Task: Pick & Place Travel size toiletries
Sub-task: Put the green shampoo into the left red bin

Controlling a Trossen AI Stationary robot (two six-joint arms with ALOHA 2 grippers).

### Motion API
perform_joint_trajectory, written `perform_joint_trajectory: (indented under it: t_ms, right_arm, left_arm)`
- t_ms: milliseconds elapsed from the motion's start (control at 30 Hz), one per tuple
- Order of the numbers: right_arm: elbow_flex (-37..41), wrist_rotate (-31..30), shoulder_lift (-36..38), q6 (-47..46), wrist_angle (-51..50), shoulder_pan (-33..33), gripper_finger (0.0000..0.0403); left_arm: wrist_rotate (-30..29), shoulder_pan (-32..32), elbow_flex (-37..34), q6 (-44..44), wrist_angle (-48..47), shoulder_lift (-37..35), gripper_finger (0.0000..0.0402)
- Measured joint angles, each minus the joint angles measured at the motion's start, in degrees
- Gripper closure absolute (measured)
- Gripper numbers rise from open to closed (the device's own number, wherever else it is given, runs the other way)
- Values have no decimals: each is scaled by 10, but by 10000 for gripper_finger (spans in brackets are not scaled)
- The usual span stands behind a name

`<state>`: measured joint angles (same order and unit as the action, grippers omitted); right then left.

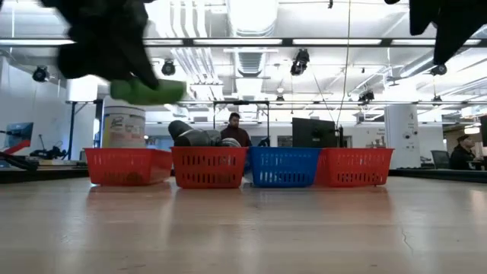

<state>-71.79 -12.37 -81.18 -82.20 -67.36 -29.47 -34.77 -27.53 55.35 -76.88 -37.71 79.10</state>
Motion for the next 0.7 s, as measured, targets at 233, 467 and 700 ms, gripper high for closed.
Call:
perform_joint_trajectory:
  t_ms: [233,467,700]
  right_arm:
    - [0,-36,10,3,1,5,37]
    - [1,-35,9,-9,3,7,37]
    - [1,-28,9,-14,20,8,37]
  left_arm:
    - [-108,45,-185,-309,-46,-188,285]
    - [-44,185,-248,-145,48,-232,274]
    - [107,295,-257,12,93,-227,221]
